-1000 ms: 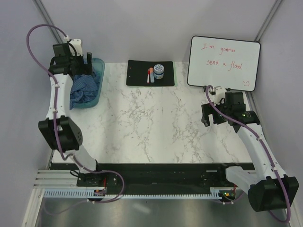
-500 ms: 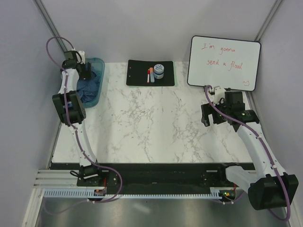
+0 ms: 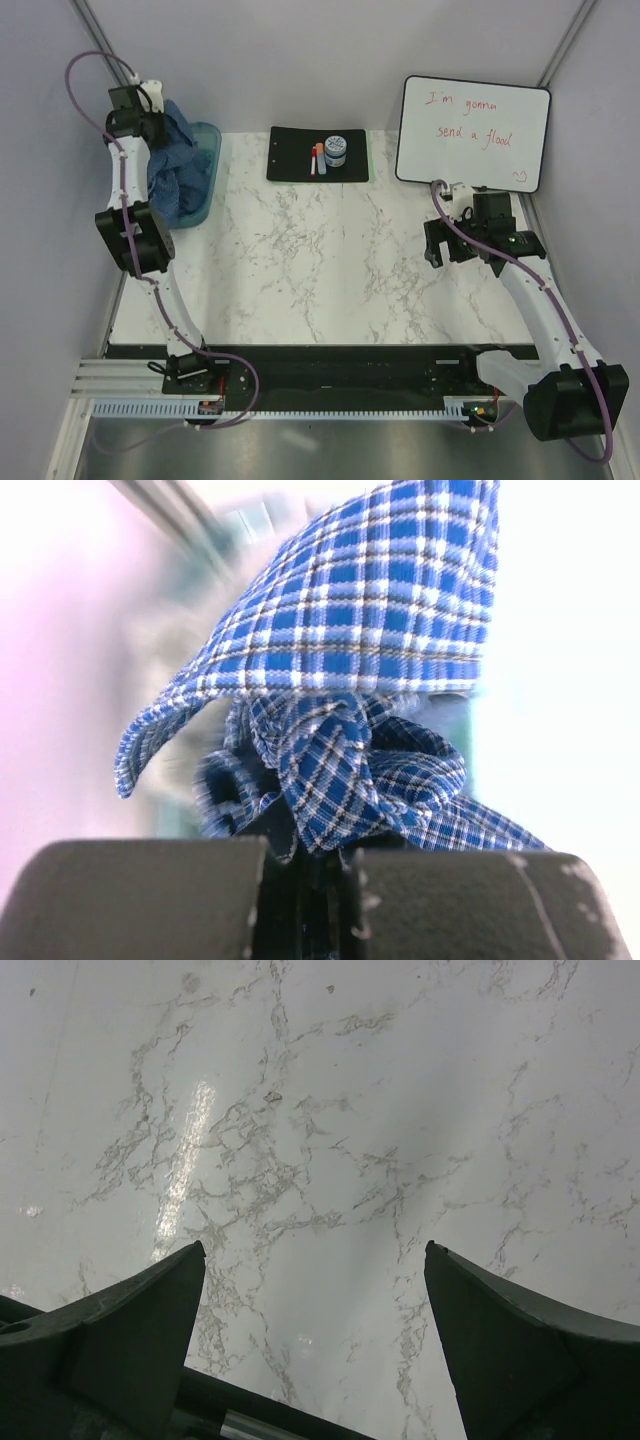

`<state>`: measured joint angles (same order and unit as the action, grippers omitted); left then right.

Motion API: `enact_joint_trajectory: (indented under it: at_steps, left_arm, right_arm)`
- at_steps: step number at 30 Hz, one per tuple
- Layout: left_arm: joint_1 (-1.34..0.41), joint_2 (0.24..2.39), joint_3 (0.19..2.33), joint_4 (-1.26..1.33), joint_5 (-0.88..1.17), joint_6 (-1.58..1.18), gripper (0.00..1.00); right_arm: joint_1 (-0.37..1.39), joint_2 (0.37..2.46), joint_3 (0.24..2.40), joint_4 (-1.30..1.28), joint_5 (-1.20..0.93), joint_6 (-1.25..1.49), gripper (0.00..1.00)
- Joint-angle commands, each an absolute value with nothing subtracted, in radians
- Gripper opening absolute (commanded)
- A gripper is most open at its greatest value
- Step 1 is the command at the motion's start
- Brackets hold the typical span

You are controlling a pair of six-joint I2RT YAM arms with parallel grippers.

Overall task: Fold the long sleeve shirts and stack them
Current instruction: Grab the shirt from the pile, then move the shirt to the center of the board

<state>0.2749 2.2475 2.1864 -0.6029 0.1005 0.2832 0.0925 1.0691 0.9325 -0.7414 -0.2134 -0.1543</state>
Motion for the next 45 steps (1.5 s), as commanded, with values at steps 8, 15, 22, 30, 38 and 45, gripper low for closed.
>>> enact_joint_trajectory:
  at_steps: [8,15,22,30,38,45]
  left_arm:
    - [0.224,1.634,2.267,-0.558,0.426,0.109,0.02]
    - [-0.018,1.461,2.234,-0.563,0.537,0.009,0.02]
    - [-0.187,1.345,1.877,-0.659,0.881,0.108,0.68]
    - [-0.012,1.238,1.425,-0.779,0.868,0.380,1.00]
    - [-0.219,1.170,1.022,-0.798,0.649,0.572,1.00]
    - [-0.255,1.327,0.959,-0.707,0.588,0.511,1.00]
  right_arm:
    - [0.092,1.037,0.953,-0.719,-0.238,-0.163,0.98]
    - [0.091,1.026,0.956,-0.724,-0.232,-0.158,0.98]
    - [0.091,1.037,0.991,-0.752,-0.206,-0.163,0.98]
    - [0.090,1.074,1.057,-0.808,-0.224,-0.224,0.98]
    - [0.113,1.205,1.077,-0.735,-0.426,-0.218,0.98]
    - [0.305,1.400,1.172,-0.644,-0.338,-0.189,0.98]
